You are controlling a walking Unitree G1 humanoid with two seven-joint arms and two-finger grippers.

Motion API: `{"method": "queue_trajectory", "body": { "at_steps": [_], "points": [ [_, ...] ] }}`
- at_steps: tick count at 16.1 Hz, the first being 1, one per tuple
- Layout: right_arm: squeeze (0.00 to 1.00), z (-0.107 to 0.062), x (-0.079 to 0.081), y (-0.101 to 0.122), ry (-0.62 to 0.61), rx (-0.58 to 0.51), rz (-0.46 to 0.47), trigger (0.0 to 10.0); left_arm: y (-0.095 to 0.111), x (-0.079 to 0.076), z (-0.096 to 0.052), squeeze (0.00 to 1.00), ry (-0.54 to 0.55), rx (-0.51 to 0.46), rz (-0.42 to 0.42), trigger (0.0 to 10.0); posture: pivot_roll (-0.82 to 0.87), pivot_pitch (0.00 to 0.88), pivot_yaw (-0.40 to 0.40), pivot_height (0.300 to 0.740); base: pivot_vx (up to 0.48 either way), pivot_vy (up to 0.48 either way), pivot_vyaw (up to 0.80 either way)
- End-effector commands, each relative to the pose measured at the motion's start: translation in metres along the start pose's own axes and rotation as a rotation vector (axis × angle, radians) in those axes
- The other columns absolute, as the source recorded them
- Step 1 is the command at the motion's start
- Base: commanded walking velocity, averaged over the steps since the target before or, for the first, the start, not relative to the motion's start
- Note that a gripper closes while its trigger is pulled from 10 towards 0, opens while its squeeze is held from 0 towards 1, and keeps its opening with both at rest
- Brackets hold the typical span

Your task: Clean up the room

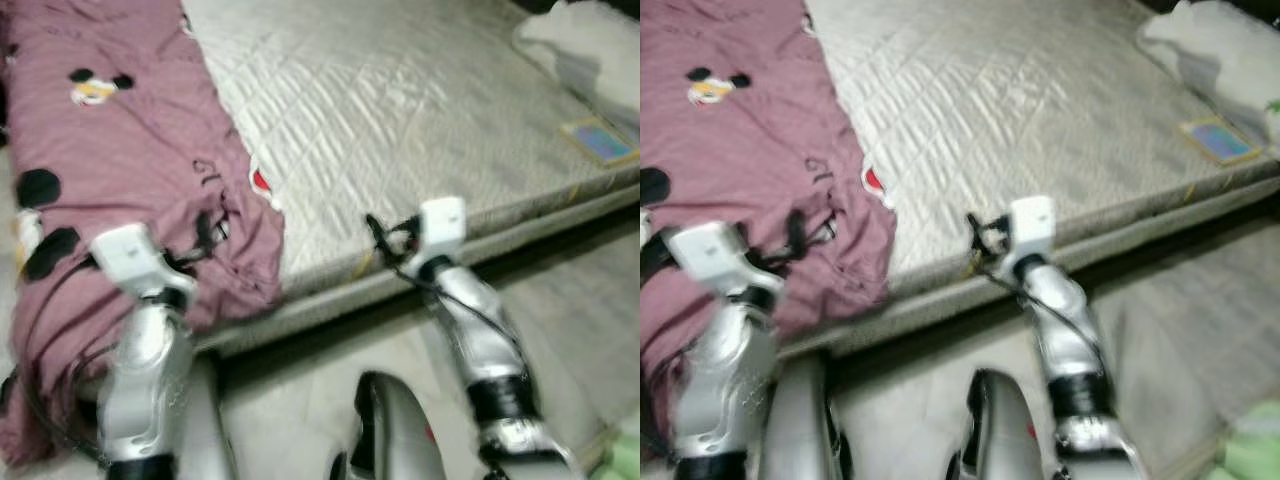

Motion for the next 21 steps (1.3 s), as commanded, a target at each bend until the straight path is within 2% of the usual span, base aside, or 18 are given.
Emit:
{"method": "queue_trajectory", "body": {
  "at_steps": [1, 4, 8, 11, 12, 14, 16, 17, 19, 21],
  "points": [
    [0.0, -0.005, -0.006, -0.007, -0.01, 0.024, -0.011, 10.0, -0.011, -0.002, -0.004, 0.0, 0.015, 0.04, -0.017, 10.0, 0.04, 0.118, -0.079, 0.499, 0.0, 0.0, 0.0],
    [0.0, -0.004, -0.005, -0.007, -0.009, 0.024, -0.009, 10.0, -0.012, 0.002, -0.002, 0.0, 0.03, 0.049, -0.02, 10.0, 0.04, 0.119, -0.079, 0.499, 0.0, 0.0, 0.0],
    [0.0, -0.003, -0.005, -0.007, -0.004, 0.024, -0.023, 10.0, -0.018, 0.007, 0.0, 0.0, 0.073, 0.079, -0.065, 10.0, 0.04, 0.119, -0.079, 0.499, 0.0, 0.0, 0.0],
    [0.0, -0.004, -0.007, -0.007, -0.009, 0.029, -0.019, 10.0, -0.019, 0.013, 0.009, 0.0, 0.112, 0.081, -0.064, 10.0, 0.03, 0.122, -0.081, 0.499, 0.0, 0.0, 0.49],
    [0.0, -0.006, -0.011, -0.007, -0.015, 0.03, -0.036, 10.0, -0.019, 0.015, 0.016, 0.0, 0.122, 0.081, -0.086, 10.0, 0.02, 0.125, -0.085, 0.499, 0.0, 0.0, 0.0],
    [0.0, -0.014, -0.032, -0.009, -0.058, 0.046, -0.086, 10.0, -0.026, 0.022, 0.029, 0.0, 0.161, 0.13, -0.087, 10.0, 0.0, 0.136, -0.096, 0.499, 0.0, 0.0, 0.0],
    [0.0, -0.031, -0.055, -0.015, -0.091, 0.083, -0.144, 10.0, -0.025, 0.025, 0.041, 0.0, 0.161, 0.133, -0.105, 10.0, -0.03, 0.15, -0.111, 0.499, 0.0, 0.0, 0.0],
    [0.0, -0.039, -0.061, -0.018, -0.094, 0.097, -0.161, 10.0, -0.022, 0.025, 0.046, 0.0, 0.152, 0.118, -0.112, 10.0, -0.05, 0.156, -0.117, 0.499, 0.0, 0.0, 0.0],
    [0.0, -0.054, -0.068, -0.02, -0.104, 0.114, -0.186, 10.0, -0.024, 0.018, 0.051, 0.0, 0.098, 0.145, -0.093, 10.0, -0.07, 0.16, -0.106, 0.499, 0.0, 0.0, 0.0],
    [0.0, -0.06, -0.07, -0.019, -0.125, 0.113, -0.168, 10.0, -0.025, 0.005, 0.057, 0.0, 0.023, 0.16, -0.086, 10.0, -0.09, 0.171, -0.098, 0.499, 0.0, 0.0, 0.0]
  ]
}}
Point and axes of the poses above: a point about 5 cm out from each wrist's last joint towards the gripper, its own z axis pointing out of the wrist towards the gripper, its own y axis along the axis of the wrist's last joint, x = y × z, the point moved 3 cm from there along z, pointing out of the wrist towards the gripper, and after that the axes turned 7 degrees about -z, right-handed, at the moved point
